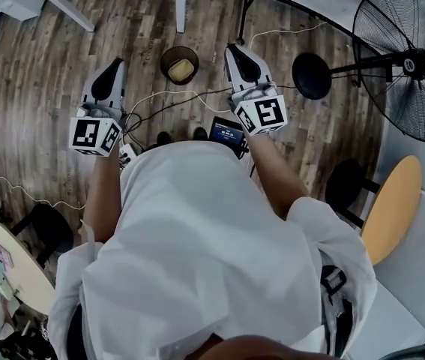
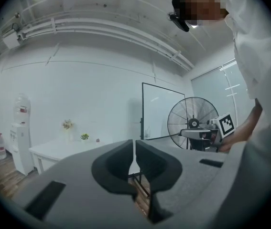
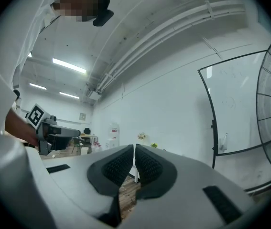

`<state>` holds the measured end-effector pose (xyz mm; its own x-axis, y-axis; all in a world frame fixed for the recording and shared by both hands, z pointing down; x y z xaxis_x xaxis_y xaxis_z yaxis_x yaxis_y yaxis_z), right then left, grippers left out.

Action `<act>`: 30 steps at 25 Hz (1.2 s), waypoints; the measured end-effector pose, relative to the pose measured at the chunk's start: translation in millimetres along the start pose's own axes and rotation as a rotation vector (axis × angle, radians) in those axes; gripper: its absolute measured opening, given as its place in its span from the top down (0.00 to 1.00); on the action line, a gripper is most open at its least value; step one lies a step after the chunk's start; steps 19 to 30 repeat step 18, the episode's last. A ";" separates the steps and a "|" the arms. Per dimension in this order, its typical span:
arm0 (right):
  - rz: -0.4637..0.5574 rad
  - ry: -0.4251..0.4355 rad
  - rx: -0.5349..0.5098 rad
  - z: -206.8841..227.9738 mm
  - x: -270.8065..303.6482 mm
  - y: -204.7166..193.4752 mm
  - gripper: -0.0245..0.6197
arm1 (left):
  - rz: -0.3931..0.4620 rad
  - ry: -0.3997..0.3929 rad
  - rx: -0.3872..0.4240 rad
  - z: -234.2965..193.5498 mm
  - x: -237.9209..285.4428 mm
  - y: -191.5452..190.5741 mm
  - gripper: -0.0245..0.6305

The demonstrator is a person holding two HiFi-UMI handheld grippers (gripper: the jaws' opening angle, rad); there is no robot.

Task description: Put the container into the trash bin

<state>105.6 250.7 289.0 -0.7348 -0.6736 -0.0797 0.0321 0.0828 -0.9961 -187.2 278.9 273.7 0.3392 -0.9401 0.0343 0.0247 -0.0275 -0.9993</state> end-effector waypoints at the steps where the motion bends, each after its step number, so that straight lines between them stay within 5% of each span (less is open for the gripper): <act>1: 0.000 0.001 0.002 0.7 -1.1 0.2 0.90 | -0.001 -0.001 -0.002 1.6 -0.2 0.3 0.94; 30: -0.001 0.000 0.029 26.5 -35.3 -10.5 0.90 | -0.013 0.005 -0.025 37.4 9.0 -6.2 0.94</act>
Point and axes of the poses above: the fingertips, and each gripper's own axes: x forward along the fingers, z to its right, y out of its top, the point moved 6 cm from there along -x, backward along the fingers, and after that the axes turned 11 degrees about y, right-handed, at the moved point
